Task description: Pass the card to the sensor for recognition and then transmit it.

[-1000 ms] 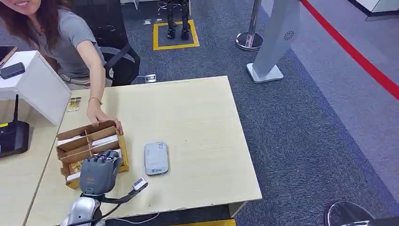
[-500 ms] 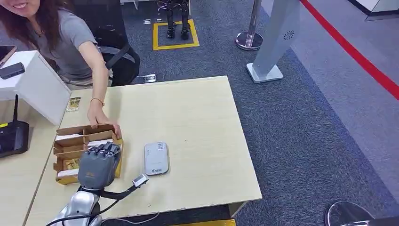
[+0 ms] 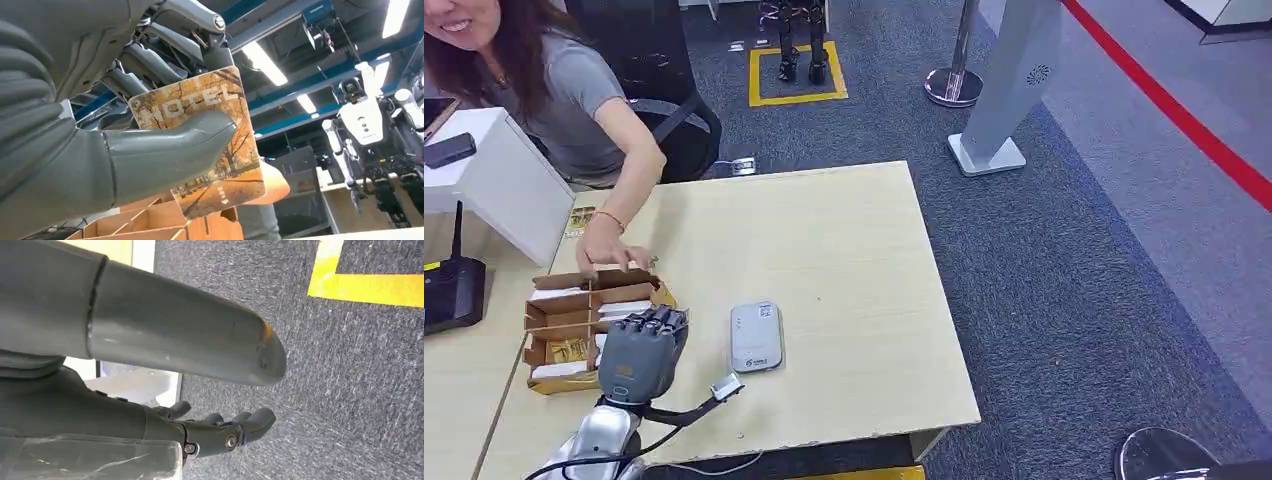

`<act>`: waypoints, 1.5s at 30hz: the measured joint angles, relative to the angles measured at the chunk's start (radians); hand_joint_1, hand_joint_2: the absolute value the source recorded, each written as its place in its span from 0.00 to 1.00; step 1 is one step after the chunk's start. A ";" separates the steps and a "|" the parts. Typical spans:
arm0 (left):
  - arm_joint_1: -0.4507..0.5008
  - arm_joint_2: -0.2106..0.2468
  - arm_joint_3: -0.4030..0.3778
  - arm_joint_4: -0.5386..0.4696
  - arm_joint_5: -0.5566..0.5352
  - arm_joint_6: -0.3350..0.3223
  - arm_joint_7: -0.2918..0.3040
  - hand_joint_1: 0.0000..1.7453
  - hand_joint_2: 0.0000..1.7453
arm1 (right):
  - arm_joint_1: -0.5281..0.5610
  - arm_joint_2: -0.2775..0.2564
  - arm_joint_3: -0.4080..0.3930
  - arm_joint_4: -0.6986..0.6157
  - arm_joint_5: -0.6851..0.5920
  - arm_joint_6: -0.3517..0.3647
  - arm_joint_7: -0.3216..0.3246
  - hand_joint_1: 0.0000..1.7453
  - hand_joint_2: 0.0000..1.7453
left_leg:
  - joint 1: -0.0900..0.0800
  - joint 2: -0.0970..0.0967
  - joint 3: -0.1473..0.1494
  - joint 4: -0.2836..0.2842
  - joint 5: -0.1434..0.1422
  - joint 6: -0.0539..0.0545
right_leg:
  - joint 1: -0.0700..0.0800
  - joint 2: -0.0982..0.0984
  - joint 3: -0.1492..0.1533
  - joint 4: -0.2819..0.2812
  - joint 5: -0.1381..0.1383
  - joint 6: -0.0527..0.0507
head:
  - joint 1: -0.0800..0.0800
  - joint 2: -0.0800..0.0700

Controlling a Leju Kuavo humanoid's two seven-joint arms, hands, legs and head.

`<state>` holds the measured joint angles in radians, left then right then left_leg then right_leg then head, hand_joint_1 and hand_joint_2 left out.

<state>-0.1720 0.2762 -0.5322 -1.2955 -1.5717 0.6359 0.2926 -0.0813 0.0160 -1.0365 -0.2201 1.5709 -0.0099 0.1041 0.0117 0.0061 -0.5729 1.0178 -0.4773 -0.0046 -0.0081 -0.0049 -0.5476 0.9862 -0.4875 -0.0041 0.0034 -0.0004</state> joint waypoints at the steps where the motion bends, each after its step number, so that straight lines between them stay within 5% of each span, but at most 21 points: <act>1: -0.001 0.000 0.000 0.003 0.000 0.000 -0.006 1.00 1.00 | 0.000 0.000 0.000 0.000 0.000 0.000 0.001 0.00 0.00 | 0.000 0.000 0.000 0.000 0.000 0.000 | 0.000 0.000 0.000 0.000 0.000 0.000 | 0.000 0.000; 36: -0.097 -0.048 -0.080 0.061 0.000 0.000 -0.063 1.00 1.00 | -0.006 -0.001 0.048 0.004 0.000 0.006 0.008 0.00 0.00 | 0.000 0.000 0.000 0.000 0.000 0.000 | 0.000 0.000 0.000 0.000 0.000 0.000 | 0.000 0.000; 41: -0.098 -0.066 -0.080 0.072 0.002 0.000 -0.104 1.00 1.00 | -0.007 -0.001 0.050 0.005 0.000 0.007 0.009 0.00 0.00 | 0.000 0.000 0.000 0.000 0.000 0.000 | 0.000 0.000 0.000 0.000 0.000 0.000 | 0.000 0.000; 45: -0.098 -0.094 -0.068 0.100 0.011 0.000 -0.191 1.00 1.00 | -0.009 -0.001 0.056 0.006 0.000 0.015 0.009 0.00 0.00 | 0.000 0.000 0.000 0.000 0.000 0.000 | 0.000 0.000 0.000 0.000 0.000 0.000 | 0.000 0.000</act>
<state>-0.2702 0.1823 -0.6004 -1.1955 -1.5602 0.6359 0.1014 -0.0903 0.0153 -0.9800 -0.2140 1.5709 0.0046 0.1129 0.0114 0.0060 -0.5732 1.0179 -0.4774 -0.0046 -0.0083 -0.0050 -0.5475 0.9862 -0.4874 -0.0040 0.0031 -0.0004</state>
